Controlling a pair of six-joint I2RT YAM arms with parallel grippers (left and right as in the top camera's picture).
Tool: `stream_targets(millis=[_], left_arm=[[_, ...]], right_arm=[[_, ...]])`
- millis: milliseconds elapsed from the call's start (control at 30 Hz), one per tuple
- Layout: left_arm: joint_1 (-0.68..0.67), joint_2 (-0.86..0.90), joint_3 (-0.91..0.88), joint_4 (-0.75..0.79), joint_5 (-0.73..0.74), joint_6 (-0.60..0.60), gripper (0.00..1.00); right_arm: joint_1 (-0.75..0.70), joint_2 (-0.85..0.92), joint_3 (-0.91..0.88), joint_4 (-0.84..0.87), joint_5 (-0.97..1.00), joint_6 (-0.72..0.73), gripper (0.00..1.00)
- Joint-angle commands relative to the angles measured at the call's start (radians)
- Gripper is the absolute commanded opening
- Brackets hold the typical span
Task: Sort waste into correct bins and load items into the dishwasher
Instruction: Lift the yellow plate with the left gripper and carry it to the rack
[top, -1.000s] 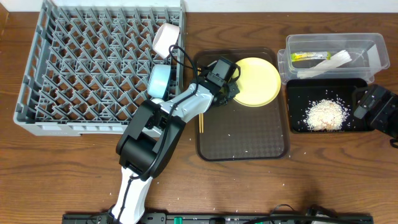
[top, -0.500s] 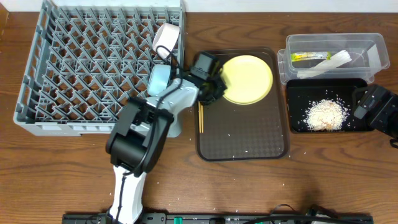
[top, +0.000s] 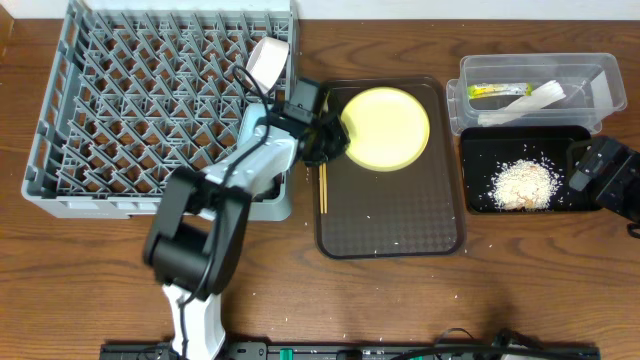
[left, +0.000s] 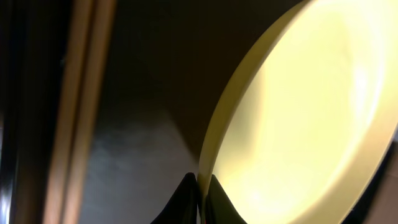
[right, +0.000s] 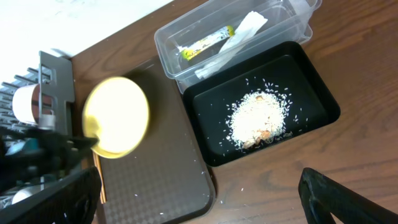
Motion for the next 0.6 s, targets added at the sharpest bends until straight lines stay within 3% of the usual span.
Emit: stream_targets(millis=[0,167,367,567], left_arm=[[0.006,-0.132,0.008,0.005,0.007,0.052,0.08],[0.021,-0.237,0.008,-0.015,-0.009,0.111,0.07],[0.111,-0.347,0.008,-0.051,-0.146,0.144,0.07],[0.225,-0.452,0.008,-0.047,-0.371,0.328,0.07]], right_arm=[[-0.005,0.001,0.009,-0.002,-0.004,0.010,0.99],[-0.005,0.001,0.009,-0.001,-0.004,0.011,0.99],[-0.005,0.001,0.009,-0.002,-0.004,0.010,0.99],[-0.005,0.001,0.009,-0.002,-0.004,0.011,0.99]])
